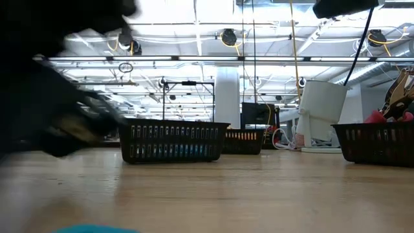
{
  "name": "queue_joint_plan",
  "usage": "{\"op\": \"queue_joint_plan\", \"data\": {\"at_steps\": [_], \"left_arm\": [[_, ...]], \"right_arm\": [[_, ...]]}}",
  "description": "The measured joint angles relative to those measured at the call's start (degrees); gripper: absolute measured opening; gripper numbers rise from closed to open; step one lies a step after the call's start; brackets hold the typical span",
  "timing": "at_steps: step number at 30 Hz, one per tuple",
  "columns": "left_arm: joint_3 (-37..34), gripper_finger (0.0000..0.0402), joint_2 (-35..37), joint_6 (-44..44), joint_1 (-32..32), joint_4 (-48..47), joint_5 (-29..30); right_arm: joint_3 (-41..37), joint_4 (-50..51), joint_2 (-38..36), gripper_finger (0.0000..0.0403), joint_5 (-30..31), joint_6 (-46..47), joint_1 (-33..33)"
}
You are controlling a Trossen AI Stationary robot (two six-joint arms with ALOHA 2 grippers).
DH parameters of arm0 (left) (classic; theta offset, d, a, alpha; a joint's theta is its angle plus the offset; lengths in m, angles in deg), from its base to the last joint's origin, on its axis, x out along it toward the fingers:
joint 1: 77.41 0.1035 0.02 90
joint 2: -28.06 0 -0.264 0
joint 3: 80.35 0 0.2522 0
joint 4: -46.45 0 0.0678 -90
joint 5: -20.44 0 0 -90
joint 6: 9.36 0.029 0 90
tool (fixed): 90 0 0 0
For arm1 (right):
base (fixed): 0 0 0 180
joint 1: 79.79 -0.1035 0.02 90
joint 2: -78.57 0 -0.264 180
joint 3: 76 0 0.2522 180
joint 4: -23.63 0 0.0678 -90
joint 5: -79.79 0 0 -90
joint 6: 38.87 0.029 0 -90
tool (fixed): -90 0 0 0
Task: Pick & Place School Supplies
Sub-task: Put the blue eraser into the bottom left black bin
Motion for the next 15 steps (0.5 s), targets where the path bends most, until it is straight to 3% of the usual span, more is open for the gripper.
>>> {"op": "queue_joint_plan", "data": {"at_steps": [3, 11, 15], "left_arm": [[-0.04, 0.0106, 1.66, 1.57, -2.29, -1.12, 3.6], [-0.03, 0.0101, 0.4, 2.6, -0.7, 3.97, 2.69], [0.06, 0.0047, 0.48, 4.94, 0.69, 6.7, -2.66]], "right_arm": [[0.02, -0.07, 0.0, 0.018, 0.31, -0.25, 0.02], [0.02, 1.11, 0.0, 0.018, 3.06, -0.28, 0.02], [0.02, 1.29, 0.0, 0.018, 3.07, 0.08, 0.02]]}}
